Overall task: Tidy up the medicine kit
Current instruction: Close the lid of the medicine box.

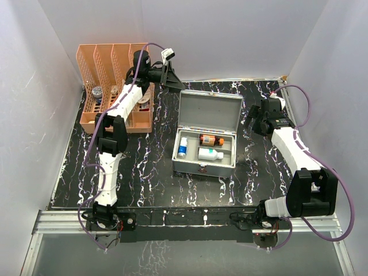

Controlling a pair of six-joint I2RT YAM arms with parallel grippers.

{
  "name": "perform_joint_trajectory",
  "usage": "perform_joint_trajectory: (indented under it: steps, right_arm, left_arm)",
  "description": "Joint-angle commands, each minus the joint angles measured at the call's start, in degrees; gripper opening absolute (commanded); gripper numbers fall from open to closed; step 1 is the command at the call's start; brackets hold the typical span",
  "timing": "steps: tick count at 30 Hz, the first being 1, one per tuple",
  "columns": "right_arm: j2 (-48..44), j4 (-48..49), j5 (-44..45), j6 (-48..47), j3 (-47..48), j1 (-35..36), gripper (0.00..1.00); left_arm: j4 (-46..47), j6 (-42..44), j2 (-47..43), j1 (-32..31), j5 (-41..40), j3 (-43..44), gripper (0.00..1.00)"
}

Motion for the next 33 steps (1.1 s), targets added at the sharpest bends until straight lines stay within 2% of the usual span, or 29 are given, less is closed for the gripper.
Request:
perform_joint_trajectory:
  steps: [1, 9, 25, 33]
  right_arm:
    - [-3.33, 1.77, 2.12, 0.66, -0.71, -0.61, 0.98]
    - [-4.93, 1.55, 2.11, 0.96, -2.05, -0.99, 0.98]
    - [-5.29, 1.93, 1.83, 0.97, -2.19, -1.01, 0.98]
    - [-5.35, 2.20, 1.62, 1.13, -2.67, -1.01, 0.98]
  left_arm:
    - [1.08, -2.10, -5.98, -1.23, 5.46, -0.09, 0.78]
    - [-0.73, -0.89, -8.41, -1.92, 4.54, -2.99, 0.77]
    - [-6.62, 2.44, -11.94, -2.34, 3.16, -3.44, 0.77]
    - [-17.78, 9.38, -14.23, -2.37, -0.88, -2.33, 0.75]
